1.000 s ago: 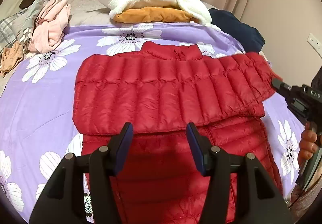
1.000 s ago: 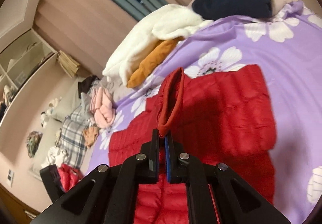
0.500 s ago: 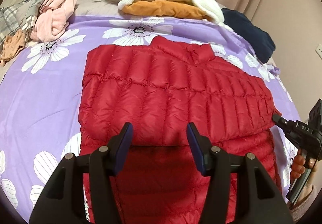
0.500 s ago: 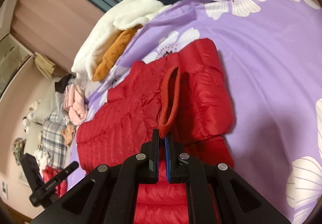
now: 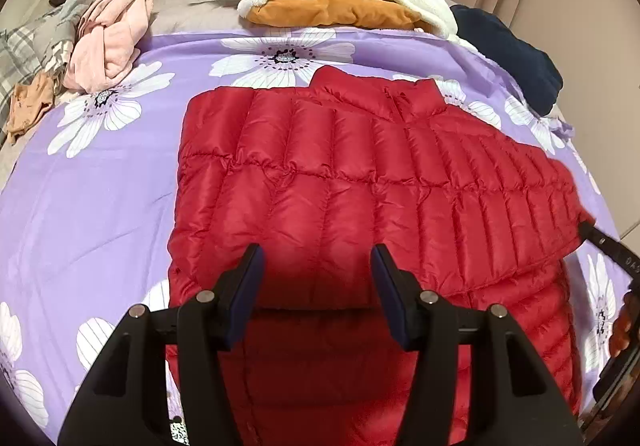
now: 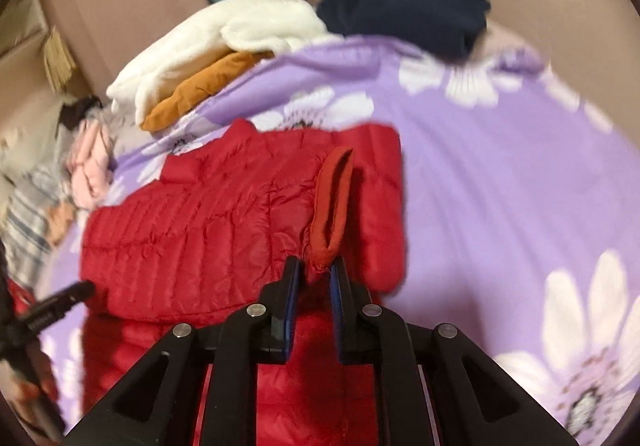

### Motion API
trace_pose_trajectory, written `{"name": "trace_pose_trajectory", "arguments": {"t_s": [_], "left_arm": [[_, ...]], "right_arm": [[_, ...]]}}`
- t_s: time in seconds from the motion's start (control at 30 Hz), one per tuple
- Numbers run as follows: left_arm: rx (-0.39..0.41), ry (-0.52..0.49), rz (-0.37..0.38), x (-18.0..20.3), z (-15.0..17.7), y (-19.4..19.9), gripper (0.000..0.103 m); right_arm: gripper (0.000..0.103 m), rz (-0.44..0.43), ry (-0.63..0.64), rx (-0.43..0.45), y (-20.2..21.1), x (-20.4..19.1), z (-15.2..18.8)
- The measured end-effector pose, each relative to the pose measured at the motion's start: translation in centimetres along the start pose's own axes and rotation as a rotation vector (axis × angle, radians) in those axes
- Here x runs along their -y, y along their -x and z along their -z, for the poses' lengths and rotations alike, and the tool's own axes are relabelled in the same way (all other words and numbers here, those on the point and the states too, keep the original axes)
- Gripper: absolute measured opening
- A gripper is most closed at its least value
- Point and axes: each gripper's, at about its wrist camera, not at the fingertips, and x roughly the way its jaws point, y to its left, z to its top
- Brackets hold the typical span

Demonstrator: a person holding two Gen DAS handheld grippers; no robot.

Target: Fold large clothes

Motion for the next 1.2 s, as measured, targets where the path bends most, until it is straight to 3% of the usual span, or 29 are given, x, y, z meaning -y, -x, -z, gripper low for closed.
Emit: {"name": "trace_pose_trajectory", "arguments": {"t_s": [0.03,0.07,0.1,0.3,0.47,0.57,0.7,0.97,1.2], "left_arm": [[0.0,-0.002,-0.003,0.0,0.0,-0.1,0.055],[-0.004,-0.003,-0.005,-0.1,-0.1,-0.3,0.055],[-0.009,-0.003,-0.006,-0.1,-0.1,-0.5,0.055],[-0.026,0.0,-0.009,-0.2,0.0,-1.3,0.055],[-0.031,-0.028,-0.016,0.2,0.1,-1.9,0.055],[-0.049,-0.045,-0.023,0.2,0.3,-2.7,0.053],[-0.072,-0.067,-0.041,0.2,0.7,-3.8,0.053],[-0.105,-0.072,-0.039,-0.2,1.0,-5.0,0.056],[-0.099,-0.056,-0.043,-0.4,1.2,-3.7,0.055]], "right_arm": [[0.028,0.03,0.02,0.018,0.2,-0.3,-0.1],[0.047,0.075,0.046,0.033,0.2,-0.7,-0.2],[0.055,0.118,0.061,0.038,0.1,-0.8,-0.3],[0.055,0.09,0.029,0.064,0.2,-0.1,-0.3],[0.055,-0.106,0.024,0.058,-0.3,-0.5,-0.1],[0.042,-0.13,0.04,0.034,-1.2,-1.0,0.2],[0.032,-0.113,0.066,-0.024,-2.6,-1.5,0.9],[0.031,-0.049,0.089,-0.163,-5.4,-1.5,2.6],[0.031,-0.065,0.061,-0.132,-3.5,-1.0,2.4]]}}
